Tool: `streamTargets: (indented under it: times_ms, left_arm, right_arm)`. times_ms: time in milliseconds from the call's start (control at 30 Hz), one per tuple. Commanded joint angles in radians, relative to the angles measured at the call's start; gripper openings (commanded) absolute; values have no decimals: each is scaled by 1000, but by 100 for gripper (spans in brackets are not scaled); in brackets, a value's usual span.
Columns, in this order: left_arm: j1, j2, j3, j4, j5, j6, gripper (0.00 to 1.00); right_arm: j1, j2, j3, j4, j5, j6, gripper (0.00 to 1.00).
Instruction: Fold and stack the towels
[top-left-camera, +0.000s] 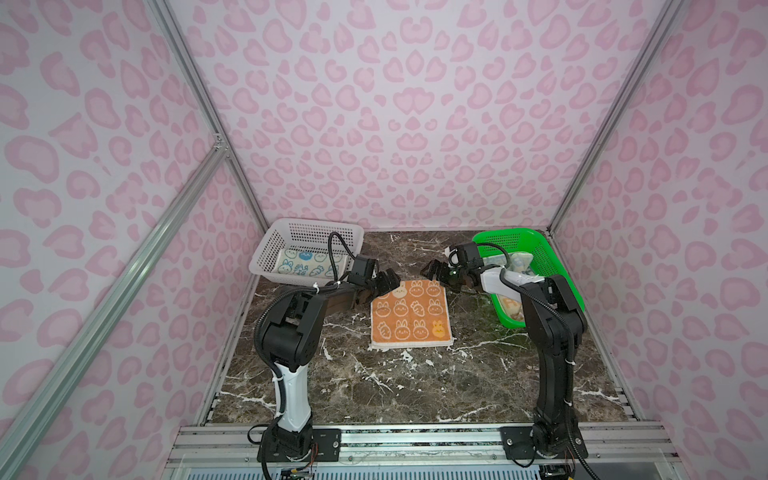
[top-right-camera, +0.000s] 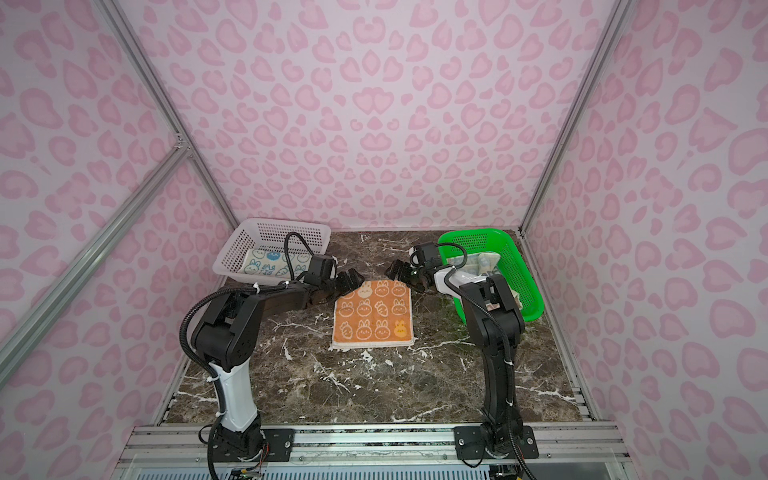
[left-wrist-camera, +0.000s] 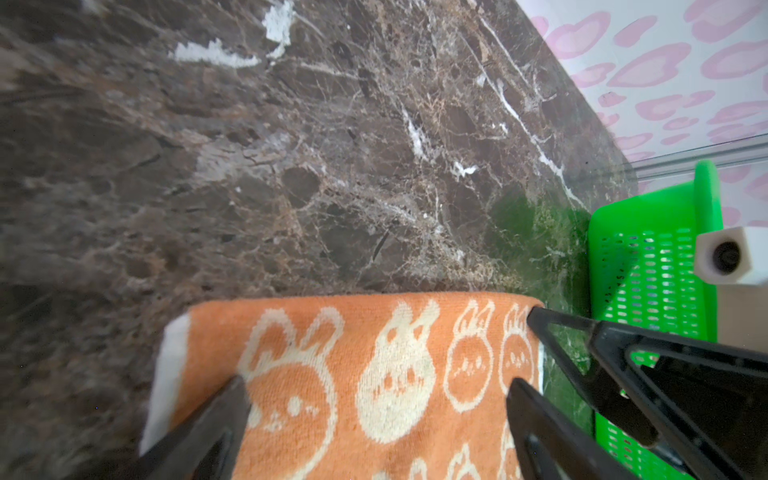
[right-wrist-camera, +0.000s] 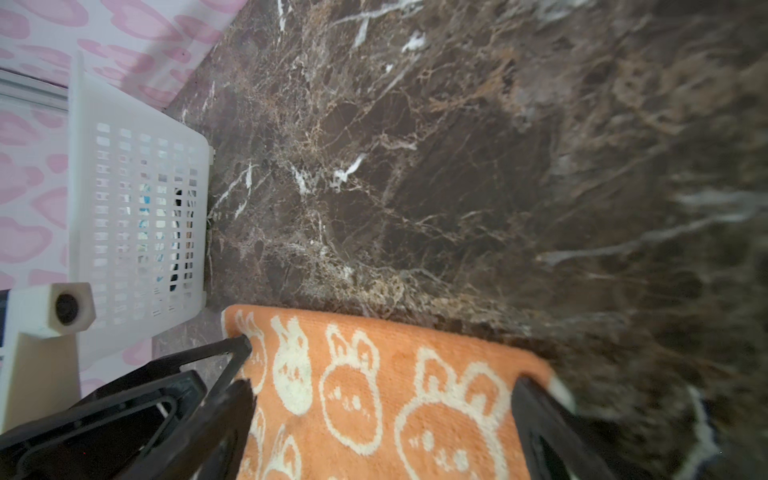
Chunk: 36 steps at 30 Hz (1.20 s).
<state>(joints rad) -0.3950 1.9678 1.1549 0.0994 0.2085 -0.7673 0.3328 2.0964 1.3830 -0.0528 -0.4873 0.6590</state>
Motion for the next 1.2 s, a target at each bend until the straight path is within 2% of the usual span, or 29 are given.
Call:
streamTargets:
  times_ms: [0,133,333,433,667,933,1100,1167]
  left_arm:
    - [-16,-28,16,-193,-62,44,98]
    - [-39,-95,34,-226,-110,109,98]
    - [-65,-160,42,-248,-167,228,98]
    - [-71,-176,41,-261,-208,269,98]
    - [-78,-192,36,-266,-212,361,98]
    - [-128,-184,45,-252,-305,488,98]
    - [-131,-126,95,-305,-361,489,98]
    - [-130,-104,117,-332,-366,484,98]
  right_arm:
    - [-1,-32,8,-98,39,-68,99]
    - [0,-66,50,-190,78,-167,99]
    - [10,41,249,-418,164,-338,99]
    - [11,73,282,-449,215,-371,99]
    - [12,134,330,-484,252,-424,79]
    - [9,176,355,-496,229,-440,58]
    - [8,174,342,-492,222,-433,45]
    - [7,165,323,-482,220,-429,45]
